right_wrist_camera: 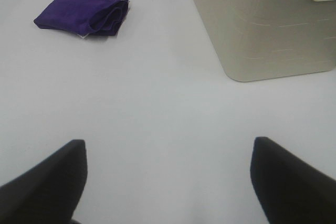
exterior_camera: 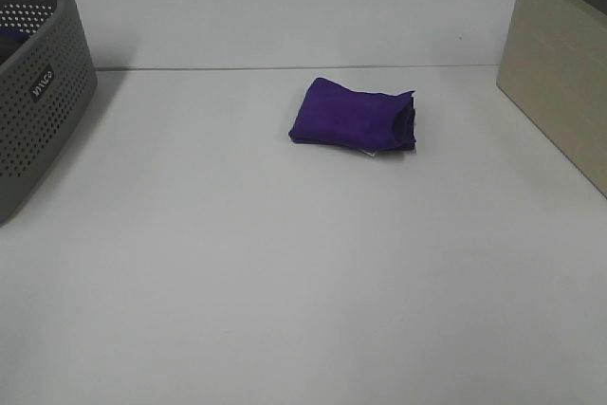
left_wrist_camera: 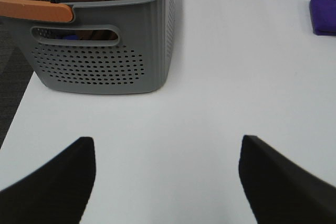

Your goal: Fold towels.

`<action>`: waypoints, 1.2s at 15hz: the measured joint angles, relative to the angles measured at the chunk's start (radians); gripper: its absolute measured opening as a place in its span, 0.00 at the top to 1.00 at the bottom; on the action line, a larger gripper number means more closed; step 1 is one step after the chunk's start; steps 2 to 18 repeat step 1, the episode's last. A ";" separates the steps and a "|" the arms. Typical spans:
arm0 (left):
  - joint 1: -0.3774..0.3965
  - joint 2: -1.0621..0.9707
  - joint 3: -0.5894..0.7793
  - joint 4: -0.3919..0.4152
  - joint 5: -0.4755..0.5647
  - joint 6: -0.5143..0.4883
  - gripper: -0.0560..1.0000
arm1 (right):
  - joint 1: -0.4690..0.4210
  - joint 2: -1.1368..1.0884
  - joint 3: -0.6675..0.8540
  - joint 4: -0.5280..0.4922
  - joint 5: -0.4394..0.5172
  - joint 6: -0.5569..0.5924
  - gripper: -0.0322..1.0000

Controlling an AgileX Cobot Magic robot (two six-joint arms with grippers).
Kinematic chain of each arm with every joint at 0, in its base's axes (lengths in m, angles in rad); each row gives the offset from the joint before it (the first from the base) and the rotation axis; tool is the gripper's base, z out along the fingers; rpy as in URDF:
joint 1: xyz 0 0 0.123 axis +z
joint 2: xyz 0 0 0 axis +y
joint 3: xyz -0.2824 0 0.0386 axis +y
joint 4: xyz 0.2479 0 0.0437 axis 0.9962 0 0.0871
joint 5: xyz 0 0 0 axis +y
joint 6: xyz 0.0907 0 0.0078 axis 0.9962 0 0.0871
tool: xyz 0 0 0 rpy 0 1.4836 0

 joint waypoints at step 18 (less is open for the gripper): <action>0.000 0.000 0.000 0.000 0.000 0.000 0.28 | 0.000 0.000 0.000 0.000 0.000 0.000 0.18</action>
